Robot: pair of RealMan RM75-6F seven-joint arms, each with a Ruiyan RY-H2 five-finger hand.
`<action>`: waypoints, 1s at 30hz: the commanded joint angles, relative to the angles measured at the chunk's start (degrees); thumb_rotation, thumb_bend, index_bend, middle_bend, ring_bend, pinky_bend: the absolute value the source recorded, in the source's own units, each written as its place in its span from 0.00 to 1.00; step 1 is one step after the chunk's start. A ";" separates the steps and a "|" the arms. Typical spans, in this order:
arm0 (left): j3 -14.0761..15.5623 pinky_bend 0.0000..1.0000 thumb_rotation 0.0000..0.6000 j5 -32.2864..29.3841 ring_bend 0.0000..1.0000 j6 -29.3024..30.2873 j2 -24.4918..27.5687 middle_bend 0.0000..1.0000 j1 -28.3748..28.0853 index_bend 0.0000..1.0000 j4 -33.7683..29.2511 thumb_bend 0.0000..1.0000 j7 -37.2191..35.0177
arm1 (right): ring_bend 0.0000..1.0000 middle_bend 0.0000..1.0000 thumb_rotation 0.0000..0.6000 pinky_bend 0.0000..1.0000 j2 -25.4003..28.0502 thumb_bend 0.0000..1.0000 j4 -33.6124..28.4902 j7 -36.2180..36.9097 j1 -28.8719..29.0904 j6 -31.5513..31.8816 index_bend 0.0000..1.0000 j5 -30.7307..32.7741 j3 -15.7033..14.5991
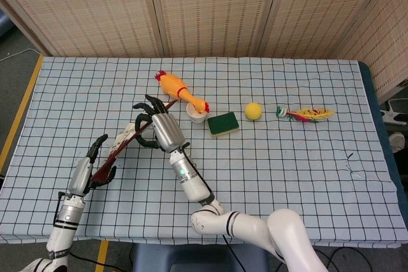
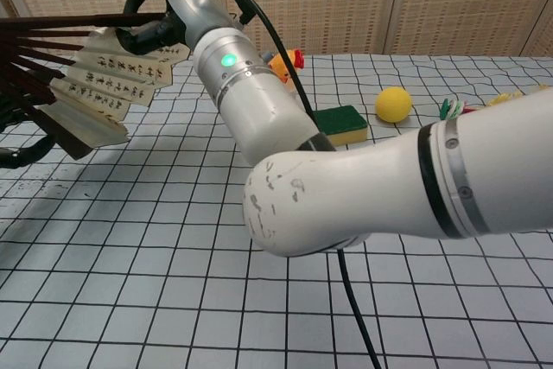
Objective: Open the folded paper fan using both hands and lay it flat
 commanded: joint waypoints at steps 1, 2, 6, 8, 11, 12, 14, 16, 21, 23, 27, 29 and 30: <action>-1.67 0.07 1.00 -1.73 0.00 -0.54 -2.01 0.00 -1.07 0.00 0.84 0.43 1.96 | 0.00 0.22 1.00 0.05 -0.13 0.79 0.16 0.12 0.16 0.02 0.84 0.07 -0.04; -1.94 0.07 1.00 -2.08 0.00 -0.83 -2.49 0.00 -1.33 0.00 1.11 0.43 2.26 | 0.00 0.22 1.00 0.05 -0.17 0.79 0.20 0.16 0.20 0.07 0.84 0.09 -0.04; -2.95 0.07 1.00 -3.28 0.00 -1.57 -4.45 0.00 -2.18 0.00 2.66 0.43 2.92 | 0.00 0.22 1.00 0.05 -0.32 0.79 0.59 0.35 0.36 0.06 0.84 0.08 -0.24; -3.70 0.07 1.00 -3.73 0.00 -0.69 -5.63 0.00 -2.16 0.01 3.48 0.43 2.69 | 0.00 0.22 1.00 0.05 -0.31 0.79 0.87 0.63 0.41 0.00 0.84 0.09 -0.28; -5.08 0.09 1.00 -4.56 0.00 1.48 -7.34 0.00 -1.71 0.20 4.55 0.44 2.37 | 0.00 0.22 1.00 0.05 -0.02 0.79 1.15 1.14 0.31 0.17 0.84 -0.05 -0.35; -5.66 0.09 1.00 -5.02 0.00 2.06 -7.88 0.00 -1.56 0.30 4.81 0.45 2.01 | 0.00 0.22 1.00 0.05 0.12 0.79 1.17 1.28 0.20 0.22 0.84 -0.12 -0.42; -6.50 0.11 1.00 -5.66 0.00 2.56 -8.65 0.00 -1.62 0.42 5.64 0.48 2.05 | 0.00 0.22 1.00 0.05 0.54 0.79 1.08 1.56 -0.14 0.48 0.84 -0.31 -0.62; -6.96 0.11 1.00 -6.17 0.00 2.54 -9.24 0.04 -1.74 0.51 6.35 0.50 2.15 | 0.00 0.22 1.00 0.05 1.06 0.79 0.79 1.74 -0.57 0.69 0.84 -0.48 -0.88; -6.88 0.11 1.00 -6.31 0.00 2.09 -9.71 0.11 -1.98 0.55 7.79 0.52 3.08 | 0.00 0.22 1.00 0.05 3.00 0.79 -1.12 1.57 -2.30 1.65 0.84 -1.31 -2.04; -7.09 0.11 1.00 -6.34 0.00 2.32 -9.76 0.12 -1.99 0.55 8.36 0.52 3.26 | 0.00 0.22 1.00 0.05 3.94 0.79 -2.31 1.44 -3.25 2.39 0.84 -1.83 -2.65; -7.68 0.11 1.00 -6.68 0.00 2.35 -9.31 0.12 -1.98 0.55 9.32 0.52 3.04 | 0.00 0.22 1.00 0.05 6.61 0.79 -5.44 0.59 -5.77 4.13 0.84 -3.21 -4.33; -8.06 0.11 1.00 -6.90 0.00 2.44 -9.04 0.12 -1.93 0.54 9.62 0.52 2.83 | 0.00 0.22 1.00 0.05 7.79 0.79 -6.82 0.13 -6.83 4.63 0.84 -3.71 -5.08; -8.26 0.11 1.00 -7.02 0.00 2.47 -8.86 0.12 -1.91 0.54 9.78 0.52 2.70 | 0.00 0.22 1.00 0.05 8.58 0.79 -7.73 -0.17 -7.52 4.99 0.84 -4.03 -5.53</action>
